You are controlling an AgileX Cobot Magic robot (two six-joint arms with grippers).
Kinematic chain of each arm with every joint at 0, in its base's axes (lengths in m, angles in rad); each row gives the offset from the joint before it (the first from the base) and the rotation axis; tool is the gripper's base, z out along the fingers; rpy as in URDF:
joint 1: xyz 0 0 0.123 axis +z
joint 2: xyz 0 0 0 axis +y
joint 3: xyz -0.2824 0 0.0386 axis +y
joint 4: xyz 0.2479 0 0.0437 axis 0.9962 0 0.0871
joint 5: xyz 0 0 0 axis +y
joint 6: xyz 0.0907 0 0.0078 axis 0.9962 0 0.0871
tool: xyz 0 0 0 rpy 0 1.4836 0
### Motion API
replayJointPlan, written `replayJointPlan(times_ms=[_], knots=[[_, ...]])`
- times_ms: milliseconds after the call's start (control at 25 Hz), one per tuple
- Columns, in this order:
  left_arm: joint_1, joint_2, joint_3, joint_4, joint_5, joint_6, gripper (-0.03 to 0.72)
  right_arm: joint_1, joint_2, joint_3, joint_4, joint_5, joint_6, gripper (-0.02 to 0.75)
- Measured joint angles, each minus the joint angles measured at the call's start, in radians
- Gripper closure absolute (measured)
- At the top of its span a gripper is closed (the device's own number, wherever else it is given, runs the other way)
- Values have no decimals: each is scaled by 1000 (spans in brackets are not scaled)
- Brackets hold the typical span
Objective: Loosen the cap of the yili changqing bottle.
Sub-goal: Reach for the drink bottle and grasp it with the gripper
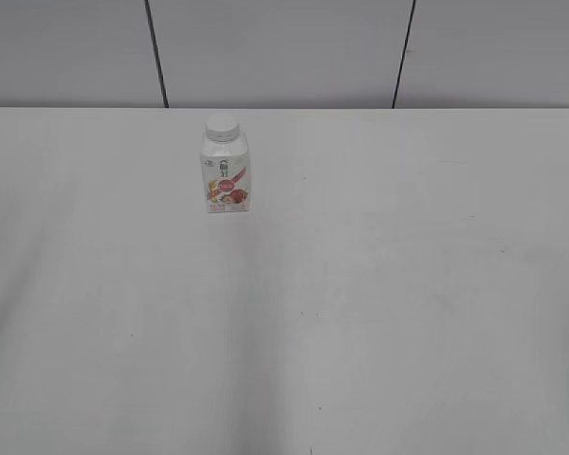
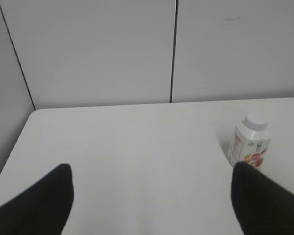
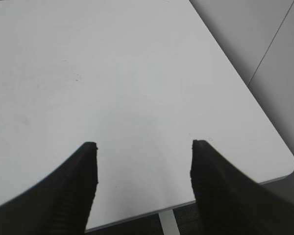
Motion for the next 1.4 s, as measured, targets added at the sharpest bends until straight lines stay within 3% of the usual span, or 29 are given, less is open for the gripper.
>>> replayJointPlan(times_ms=[320, 720, 1000, 1400], knots=[[0, 174, 11, -21, -316, 0, 95, 0, 0, 0, 0, 0, 0, 258], [0, 340, 162, -72, -620, -6, 95, 0, 0, 0, 0, 0, 0, 258], [0, 535, 203, 285, -874, -296, 96, 0, 0, 0, 0, 0, 0, 258], [0, 1004, 200, 567, -1339, -338, 101, 0, 0, 0, -12, 0, 0, 258]])
